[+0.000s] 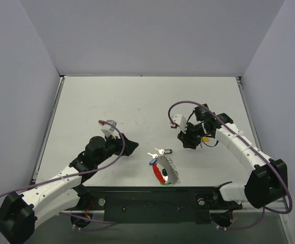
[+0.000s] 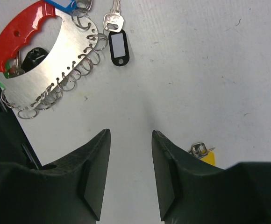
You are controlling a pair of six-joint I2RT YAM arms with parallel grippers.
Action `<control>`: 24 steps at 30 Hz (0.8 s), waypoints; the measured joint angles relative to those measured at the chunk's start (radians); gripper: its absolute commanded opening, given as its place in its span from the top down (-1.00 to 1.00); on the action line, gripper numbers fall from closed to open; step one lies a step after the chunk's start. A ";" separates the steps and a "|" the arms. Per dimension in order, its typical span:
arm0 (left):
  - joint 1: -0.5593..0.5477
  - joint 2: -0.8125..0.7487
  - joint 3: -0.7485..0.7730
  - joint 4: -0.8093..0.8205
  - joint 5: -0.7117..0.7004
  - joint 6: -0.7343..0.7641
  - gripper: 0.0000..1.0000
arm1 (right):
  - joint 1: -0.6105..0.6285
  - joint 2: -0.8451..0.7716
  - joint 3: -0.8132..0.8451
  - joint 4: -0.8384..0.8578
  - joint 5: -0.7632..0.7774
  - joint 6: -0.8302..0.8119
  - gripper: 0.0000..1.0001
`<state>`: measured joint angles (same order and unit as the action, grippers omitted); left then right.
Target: Put the keys on the keyring
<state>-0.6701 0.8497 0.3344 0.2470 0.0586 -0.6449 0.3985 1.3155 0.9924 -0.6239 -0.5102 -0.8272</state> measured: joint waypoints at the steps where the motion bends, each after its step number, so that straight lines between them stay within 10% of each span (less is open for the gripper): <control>1: 0.002 0.004 0.007 -0.005 0.005 -0.001 -0.49 | -0.011 -0.002 -0.001 0.001 -0.018 0.010 0.26; 9: 0.020 0.005 0.053 -0.073 0.033 0.005 -0.49 | -0.071 -0.010 -0.003 0.017 -0.081 0.106 0.23; 10: 0.027 0.005 0.071 -0.104 0.033 0.015 -0.50 | -0.077 -0.010 -0.003 0.021 -0.079 0.130 0.10; 11: 0.035 0.005 0.089 -0.133 0.030 0.028 -0.54 | -0.087 -0.011 -0.002 0.029 -0.076 0.167 -0.77; 24: 0.522 0.012 0.476 -0.356 0.031 0.270 -0.60 | -0.319 -0.243 0.114 0.392 0.322 0.862 -0.84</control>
